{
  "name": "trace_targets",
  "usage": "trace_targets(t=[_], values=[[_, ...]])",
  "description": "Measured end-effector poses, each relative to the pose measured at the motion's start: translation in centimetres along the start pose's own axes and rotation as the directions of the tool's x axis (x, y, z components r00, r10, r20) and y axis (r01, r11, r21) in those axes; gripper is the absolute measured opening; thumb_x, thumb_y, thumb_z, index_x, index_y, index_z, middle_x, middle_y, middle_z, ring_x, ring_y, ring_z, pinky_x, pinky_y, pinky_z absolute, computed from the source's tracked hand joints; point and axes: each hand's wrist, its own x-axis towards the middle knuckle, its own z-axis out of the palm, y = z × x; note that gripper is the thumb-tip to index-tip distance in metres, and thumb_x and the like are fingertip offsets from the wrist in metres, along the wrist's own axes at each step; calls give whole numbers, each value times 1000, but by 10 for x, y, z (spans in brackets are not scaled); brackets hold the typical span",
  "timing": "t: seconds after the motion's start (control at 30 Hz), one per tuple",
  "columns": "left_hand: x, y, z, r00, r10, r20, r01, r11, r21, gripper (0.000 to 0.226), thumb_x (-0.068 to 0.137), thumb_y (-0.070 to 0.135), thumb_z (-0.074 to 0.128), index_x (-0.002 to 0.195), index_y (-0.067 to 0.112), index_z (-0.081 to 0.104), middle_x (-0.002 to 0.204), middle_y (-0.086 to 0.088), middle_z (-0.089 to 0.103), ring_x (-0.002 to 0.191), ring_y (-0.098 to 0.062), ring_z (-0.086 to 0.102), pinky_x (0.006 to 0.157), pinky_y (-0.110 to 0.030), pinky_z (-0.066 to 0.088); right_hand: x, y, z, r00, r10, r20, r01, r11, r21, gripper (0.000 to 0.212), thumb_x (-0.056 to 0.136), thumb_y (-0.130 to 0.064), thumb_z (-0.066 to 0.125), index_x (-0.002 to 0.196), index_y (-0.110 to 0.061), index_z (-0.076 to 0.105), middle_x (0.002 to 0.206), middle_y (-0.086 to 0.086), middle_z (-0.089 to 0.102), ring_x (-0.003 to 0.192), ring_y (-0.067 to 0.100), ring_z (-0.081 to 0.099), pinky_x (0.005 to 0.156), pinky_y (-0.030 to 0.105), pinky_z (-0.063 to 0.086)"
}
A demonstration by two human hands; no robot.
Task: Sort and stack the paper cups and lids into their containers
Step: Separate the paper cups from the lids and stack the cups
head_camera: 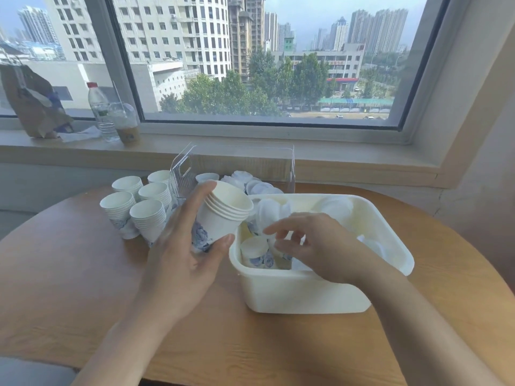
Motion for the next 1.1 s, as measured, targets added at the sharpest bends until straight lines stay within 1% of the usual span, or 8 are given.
trace_targets(t=[0.17, 0.27, 0.43, 0.63, 0.73, 0.83, 0.97, 1.1], values=[[-8, -11, -6, 1000, -15, -1, 15, 999, -32, 79, 89, 40, 75, 154, 58, 34, 141, 20, 59, 129, -9, 58, 103, -37, 50, 17, -9, 12, 990, 71, 123, -64, 996, -67, 24, 99, -32, 68, 119, -44, 73, 87, -23, 66, 72, -4, 59, 69, 14, 42], [-13, -18, -7, 1000, -24, -7, 23, 999, -49, 81, 90, 38, 76, 155, 59, 33, 141, 20, 58, 130, -9, 58, 102, -34, 49, 23, -13, 12, 987, 113, 117, -100, 989, -110, 23, 98, -32, 70, 118, -43, 74, 87, -21, 66, 75, -3, 58, 75, 21, 44], [-19, -25, -9, 998, -51, -24, 50, 997, -63, 82, 89, 38, 77, 154, 62, 33, 143, 27, 54, 131, -1, 55, 98, -21, 43, 22, -21, 11, 974, 191, 121, -165, 966, -201, 6, 95, -34, 73, 91, -38, 75, 86, -16, 70, 81, 0, 61, 71, 23, 44], [-25, -30, -13, 999, -42, -18, 40, 996, -85, 82, 91, 40, 78, 156, 59, 32, 151, 34, 46, 134, 4, 51, 100, -20, 43, 17, -27, 12, 952, 308, -1, -291, 899, -327, 42, 72, -72, 79, 80, -32, 69, 89, -15, 70, 85, 3, 60, 63, 25, 41], [-27, -33, -15, 999, -35, -21, 32, 995, -96, 85, 89, 36, 78, 156, 60, 32, 148, 39, 44, 134, 7, 50, 98, -17, 40, 19, -32, 16, 940, 339, -43, -332, 877, -346, 46, 68, -74, 79, 78, -31, 68, 85, -13, 69, 80, 1, 57, 58, 25, 36], [-28, -34, -19, 999, -32, -25, 29, 994, -105, 85, 89, 39, 77, 157, 60, 31, 150, 34, 46, 133, 12, 48, 95, -8, 40, 19, -34, 17, 938, 339, -77, -346, 889, -300, 32, 75, -61, 78, 80, -32, 66, 91, -13, 70, 86, 9, 63, 62, 25, 43], [-26, -36, -24, 1000, -19, -9, 18, 994, -111, 82, 90, 42, 74, 157, 58, 31, 152, 29, 49, 135, 10, 48, 96, -2, 38, 10, -29, 1, 927, 349, -139, -361, 930, -76, 25, 81, -53, 75, 99, -39, 63, 94, -15, 74, 87, 8, 70, 74, 32, 57], [-24, -36, -25, 1000, -9, 7, 9, 996, -92, 83, 89, 41, 77, 156, 57, 32, 142, 21, 58, 125, -6, 60, 96, -34, 55, -7, -24, -19, 919, 301, -253, -267, 950, 160, 26, 89, -44, 73, 114, -45, 66, 95, -13, 76, 74, 1, 73, 62, 18, 51]])
